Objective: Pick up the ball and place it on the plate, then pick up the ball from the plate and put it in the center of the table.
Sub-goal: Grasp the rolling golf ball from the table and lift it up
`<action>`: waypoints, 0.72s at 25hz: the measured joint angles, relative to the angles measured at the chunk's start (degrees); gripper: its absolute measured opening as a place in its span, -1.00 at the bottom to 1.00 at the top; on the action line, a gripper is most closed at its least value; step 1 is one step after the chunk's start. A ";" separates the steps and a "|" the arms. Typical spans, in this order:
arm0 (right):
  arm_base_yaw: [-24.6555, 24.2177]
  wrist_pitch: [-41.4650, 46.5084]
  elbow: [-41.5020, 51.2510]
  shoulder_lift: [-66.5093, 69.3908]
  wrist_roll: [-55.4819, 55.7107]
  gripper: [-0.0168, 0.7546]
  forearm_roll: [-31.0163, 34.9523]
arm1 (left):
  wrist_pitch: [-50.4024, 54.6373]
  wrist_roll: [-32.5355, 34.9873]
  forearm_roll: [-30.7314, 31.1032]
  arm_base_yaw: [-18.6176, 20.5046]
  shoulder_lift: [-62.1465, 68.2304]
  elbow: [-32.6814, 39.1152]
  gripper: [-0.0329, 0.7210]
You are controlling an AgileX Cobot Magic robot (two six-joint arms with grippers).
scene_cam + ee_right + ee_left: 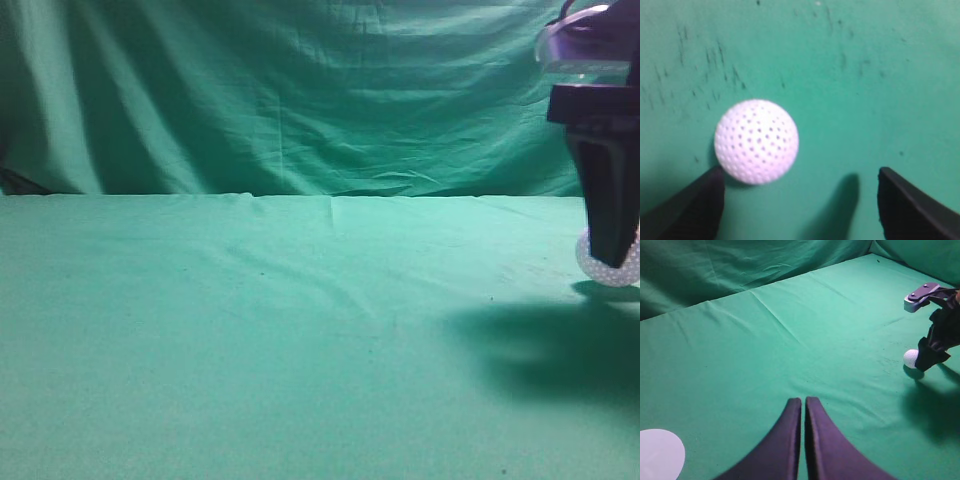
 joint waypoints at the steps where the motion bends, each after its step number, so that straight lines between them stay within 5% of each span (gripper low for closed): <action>1: 0.00 -0.02 -0.56 0.85 -0.37 0.48 0.46 | 0.00 0.00 0.00 0.00 0.00 0.00 -0.91; 16: 1.44 -1.22 -5.98 7.89 -1.91 0.48 2.20 | 0.12 0.00 0.00 0.00 0.00 0.00 -0.91; 18: 1.44 -0.87 -6.22 8.10 -1.91 0.20 2.20 | 0.12 0.00 0.00 0.00 0.00 0.00 -0.91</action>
